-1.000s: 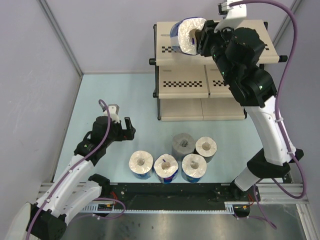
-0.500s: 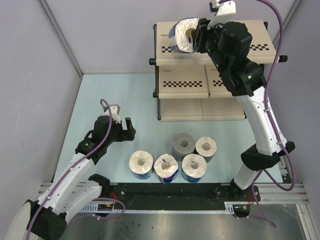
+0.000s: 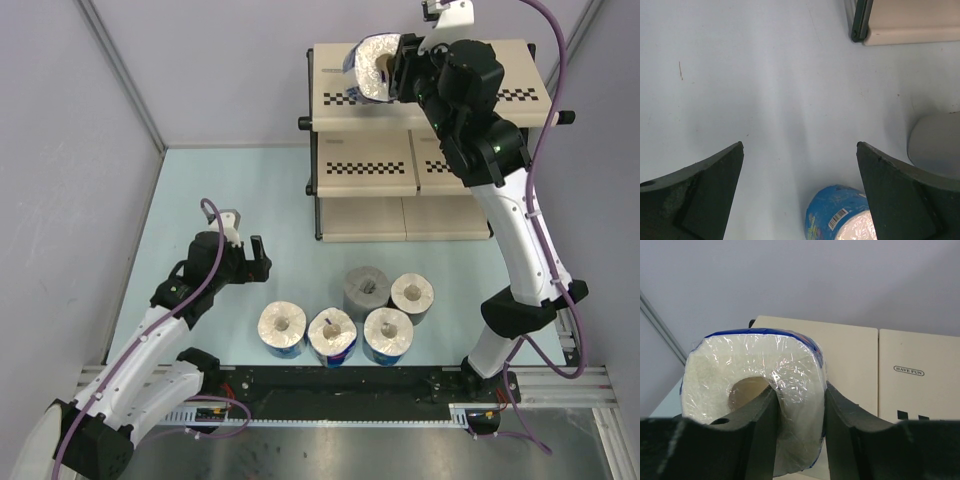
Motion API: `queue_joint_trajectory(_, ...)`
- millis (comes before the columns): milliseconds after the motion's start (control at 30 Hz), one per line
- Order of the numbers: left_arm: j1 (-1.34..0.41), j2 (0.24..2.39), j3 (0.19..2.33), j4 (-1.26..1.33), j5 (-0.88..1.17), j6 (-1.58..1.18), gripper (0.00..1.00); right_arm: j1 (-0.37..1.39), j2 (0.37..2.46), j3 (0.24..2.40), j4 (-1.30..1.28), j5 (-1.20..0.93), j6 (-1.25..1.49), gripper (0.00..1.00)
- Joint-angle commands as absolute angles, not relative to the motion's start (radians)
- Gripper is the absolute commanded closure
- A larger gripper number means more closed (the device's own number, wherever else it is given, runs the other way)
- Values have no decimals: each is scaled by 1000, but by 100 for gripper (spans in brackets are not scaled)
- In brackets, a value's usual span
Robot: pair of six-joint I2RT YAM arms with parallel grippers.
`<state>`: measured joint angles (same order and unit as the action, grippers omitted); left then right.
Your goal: Place and organize the paper towels onto the shelf
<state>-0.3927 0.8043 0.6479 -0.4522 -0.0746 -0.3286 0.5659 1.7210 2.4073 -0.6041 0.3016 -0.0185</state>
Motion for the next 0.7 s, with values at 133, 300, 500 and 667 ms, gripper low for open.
queue_joint_trajectory(133,-399,810,692,-451,-63,-314,0,558,1703,2378,-477,287,-5,29)
queue_joint_trajectory(300,-399,808,692,-449,-61,-314,0,558,1720,2376,-457,296,-5,24)
queue_joint_trajectory(500,-399,813,692,-449,-55,-314,0,552,1741,2376,-433,319,-12,20)
queue_joint_trajectory(667,-399,813,692,-446,-49,-313,0,531,1747,2361,-394,324,-12,17)
